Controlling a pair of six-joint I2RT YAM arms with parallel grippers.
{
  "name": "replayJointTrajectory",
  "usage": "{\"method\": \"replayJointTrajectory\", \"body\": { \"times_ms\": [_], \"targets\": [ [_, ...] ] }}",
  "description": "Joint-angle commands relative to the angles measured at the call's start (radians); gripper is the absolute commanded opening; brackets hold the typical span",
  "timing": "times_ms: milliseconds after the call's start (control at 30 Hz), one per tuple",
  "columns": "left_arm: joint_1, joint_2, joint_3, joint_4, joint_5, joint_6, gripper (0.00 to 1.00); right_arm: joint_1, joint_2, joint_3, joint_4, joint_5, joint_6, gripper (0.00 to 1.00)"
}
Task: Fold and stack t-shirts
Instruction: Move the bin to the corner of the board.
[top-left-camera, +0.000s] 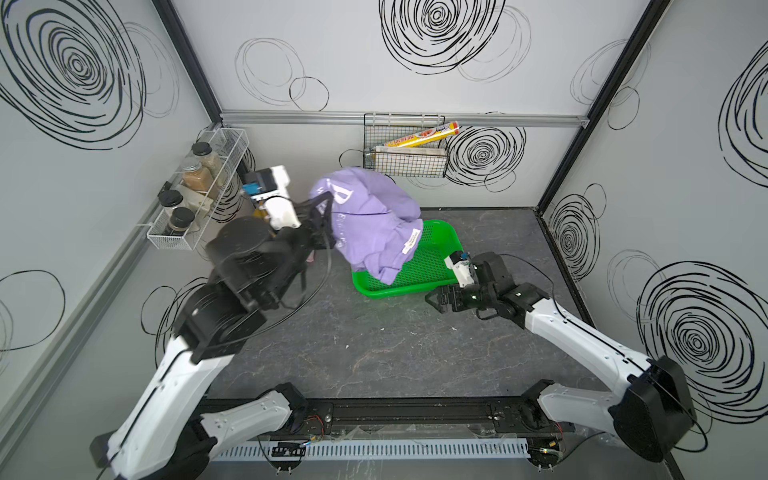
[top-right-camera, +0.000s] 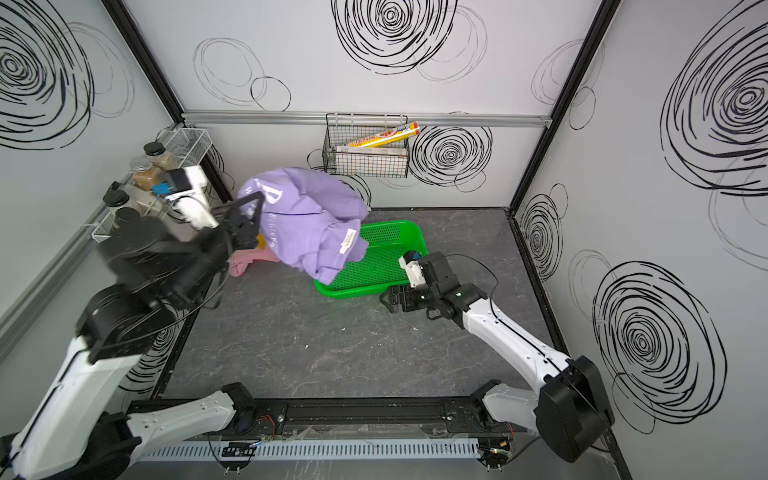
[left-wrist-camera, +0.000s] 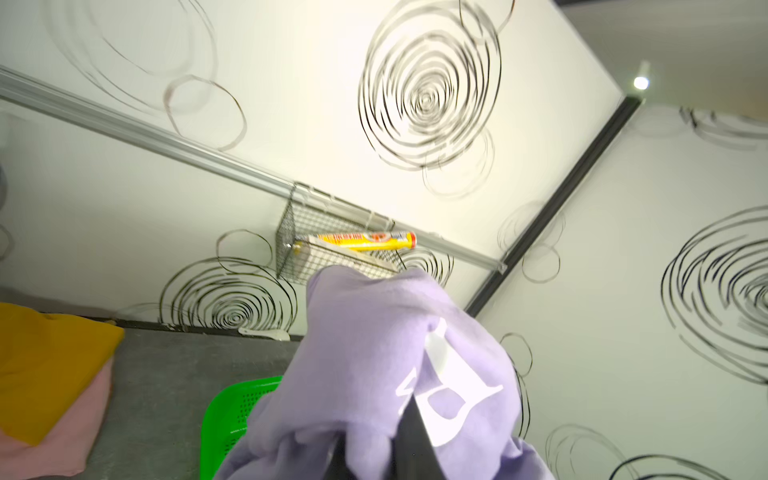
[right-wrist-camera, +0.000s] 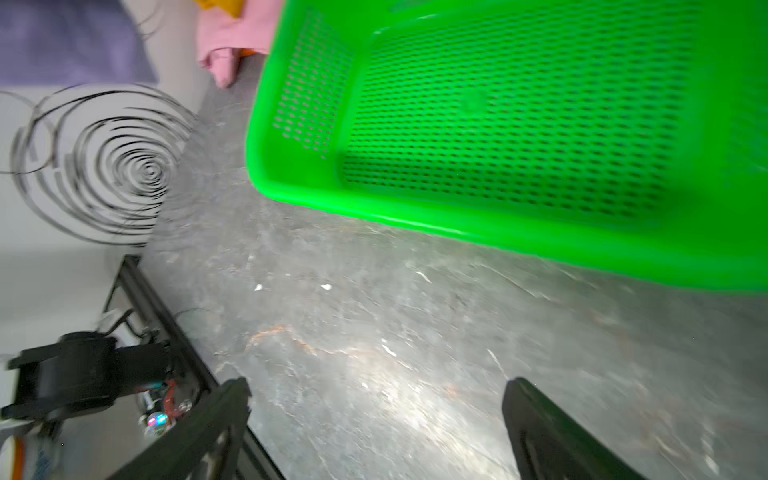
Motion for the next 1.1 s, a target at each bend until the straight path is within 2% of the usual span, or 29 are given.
{"method": "replayJointTrajectory", "body": {
  "times_ms": [0, 133, 200, 267, 333, 400, 467, 533, 600, 667, 733, 800, 867, 967, 1067],
  "targets": [
    [-0.002, -0.075, -0.035, -0.050, -0.137, 0.009, 0.00, 0.065, 0.128, 0.129, 0.131, -0.229, -0.046, 0.99],
    [0.000, -0.162, -0.031, -0.062, -0.188, 0.017, 0.00, 0.152, 0.346, 0.290, 0.211, -0.421, -0.020, 0.99],
    [0.001, -0.188, -0.033, -0.060, -0.200, 0.029, 0.00, 0.203, 0.473, 0.424, 0.199, -0.503, -0.047, 0.99],
    [0.002, -0.198, -0.020, -0.071, -0.202, 0.031, 0.00, 0.227, 0.583, 0.525, 0.250, -0.607, -0.011, 1.00],
    [0.002, -0.200, -0.009, -0.086, -0.205, 0.036, 0.00, 0.240, 0.672, 0.592, 0.402, -0.723, 0.095, 1.00],
    [0.001, -0.208, -0.006, -0.090, -0.200, 0.042, 0.00, 0.251, 0.741, 0.616, 0.698, -0.796, 0.323, 1.00],
    [0.001, -0.212, -0.002, -0.097, -0.203, 0.041, 0.00, 0.253, 0.813, 0.633, 1.020, -0.813, 0.584, 1.00],
    [0.001, -0.210, 0.009, -0.112, -0.204, 0.049, 0.00, 0.254, 0.897, 0.739, 1.111, -0.820, 0.700, 1.00],
    [0.001, -0.210, 0.017, -0.121, -0.204, 0.052, 0.00, 0.258, 0.963, 0.825, 1.065, -0.816, 0.693, 1.00],
    [0.001, -0.211, 0.020, -0.126, -0.205, 0.059, 0.00, 0.258, 1.014, 0.921, 0.927, -0.803, 0.620, 1.00],
    [0.001, -0.211, 0.020, -0.130, -0.208, 0.061, 0.00, 0.259, 1.066, 1.045, 0.709, -0.773, 0.490, 1.00],
    [0.000, -0.210, 0.018, -0.131, -0.209, 0.063, 0.00, 0.259, 1.139, 1.229, 0.350, -0.691, 0.271, 1.00],
    [0.000, -0.207, 0.016, -0.132, -0.206, 0.066, 0.00, 0.261, 1.206, 1.351, 0.153, -0.628, 0.161, 1.00],
    [0.000, -0.202, 0.013, -0.128, -0.204, 0.070, 0.00, 0.261, 1.270, 1.433, 0.017, -0.552, 0.081, 1.00],
    [0.000, -0.200, 0.017, -0.125, -0.201, 0.073, 0.00, 0.259, 1.290, 1.438, -0.072, -0.465, 0.026, 1.00]
  ]
}}
